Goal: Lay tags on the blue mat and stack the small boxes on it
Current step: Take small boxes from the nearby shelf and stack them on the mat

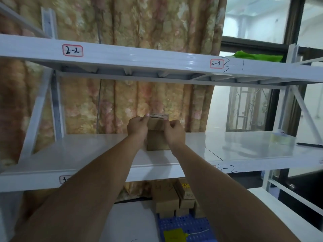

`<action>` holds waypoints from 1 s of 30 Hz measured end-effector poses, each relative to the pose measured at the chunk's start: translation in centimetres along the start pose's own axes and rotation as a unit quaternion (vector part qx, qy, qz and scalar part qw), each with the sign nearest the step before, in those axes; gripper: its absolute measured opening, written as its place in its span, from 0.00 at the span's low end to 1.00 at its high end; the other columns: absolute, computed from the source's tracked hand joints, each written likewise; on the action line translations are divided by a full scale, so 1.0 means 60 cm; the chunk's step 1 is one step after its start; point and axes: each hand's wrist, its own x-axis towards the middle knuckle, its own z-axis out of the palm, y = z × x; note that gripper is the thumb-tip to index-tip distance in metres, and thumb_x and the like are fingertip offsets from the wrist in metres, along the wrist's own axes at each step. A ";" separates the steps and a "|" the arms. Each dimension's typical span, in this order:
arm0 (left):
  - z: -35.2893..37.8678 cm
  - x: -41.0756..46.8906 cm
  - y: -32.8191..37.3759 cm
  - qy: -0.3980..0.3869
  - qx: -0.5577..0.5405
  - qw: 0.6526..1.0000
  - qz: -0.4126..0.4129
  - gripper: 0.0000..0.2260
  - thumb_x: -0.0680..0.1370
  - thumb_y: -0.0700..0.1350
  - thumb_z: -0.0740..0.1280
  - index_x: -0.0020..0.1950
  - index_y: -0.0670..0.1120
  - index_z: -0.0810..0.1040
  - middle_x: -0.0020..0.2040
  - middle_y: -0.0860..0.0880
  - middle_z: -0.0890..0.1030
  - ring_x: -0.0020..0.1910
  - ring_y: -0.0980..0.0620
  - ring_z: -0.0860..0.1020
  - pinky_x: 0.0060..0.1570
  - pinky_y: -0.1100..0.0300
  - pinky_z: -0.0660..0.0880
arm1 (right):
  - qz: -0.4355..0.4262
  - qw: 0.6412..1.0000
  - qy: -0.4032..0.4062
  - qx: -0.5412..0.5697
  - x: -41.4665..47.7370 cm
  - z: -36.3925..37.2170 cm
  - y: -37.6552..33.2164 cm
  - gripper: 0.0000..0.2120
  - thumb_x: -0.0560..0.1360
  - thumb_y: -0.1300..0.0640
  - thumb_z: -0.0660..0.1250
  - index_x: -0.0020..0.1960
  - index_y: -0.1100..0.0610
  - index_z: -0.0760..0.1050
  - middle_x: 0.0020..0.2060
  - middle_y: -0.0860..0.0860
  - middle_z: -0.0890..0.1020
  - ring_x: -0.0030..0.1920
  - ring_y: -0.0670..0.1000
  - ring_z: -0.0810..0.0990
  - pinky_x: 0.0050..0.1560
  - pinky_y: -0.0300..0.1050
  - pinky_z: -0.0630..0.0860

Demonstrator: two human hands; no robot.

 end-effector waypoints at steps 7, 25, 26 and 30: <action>-0.019 -0.054 0.031 0.008 -0.015 1.000 -0.018 0.21 0.65 0.60 0.78 0.31 0.43 0.79 0.33 0.44 0.83 0.41 0.40 0.84 0.44 0.43 0.83 | 0.024 0.996 0.082 0.021 -0.033 -0.039 -0.027 0.17 0.77 0.38 0.66 0.51 0.52 0.77 0.45 0.49 0.82 0.49 0.54 0.80 0.55 0.51 0.78; 0.191 -0.406 0.148 -0.255 -0.102 0.960 -0.055 0.09 0.69 0.42 0.79 0.33 0.46 0.81 0.36 0.45 0.84 0.41 0.43 0.85 0.47 0.43 0.83 | 0.081 0.950 0.294 -0.069 -0.215 -0.467 -0.007 0.09 0.77 0.49 0.69 0.51 0.53 0.83 0.44 0.52 0.86 0.44 0.52 0.83 0.48 0.50 0.82; 0.208 -0.433 0.157 -0.267 -0.101 0.957 -0.051 0.08 0.70 0.42 0.79 0.34 0.44 0.82 0.37 0.44 0.85 0.41 0.42 0.85 0.46 0.43 0.84 | 0.082 0.945 0.307 -0.078 -0.227 -0.501 -0.004 0.08 0.77 0.50 0.69 0.50 0.53 0.83 0.43 0.51 0.86 0.43 0.51 0.83 0.44 0.46 0.82; 0.293 -0.534 0.176 -0.329 -0.085 0.940 -0.032 0.08 0.72 0.41 0.78 0.34 0.43 0.82 0.37 0.45 0.84 0.41 0.43 0.85 0.47 0.46 0.84 | 0.076 0.924 0.355 -0.120 -0.273 -0.628 0.012 0.07 0.77 0.52 0.70 0.48 0.53 0.85 0.38 0.48 0.85 0.41 0.51 0.84 0.44 0.50 0.83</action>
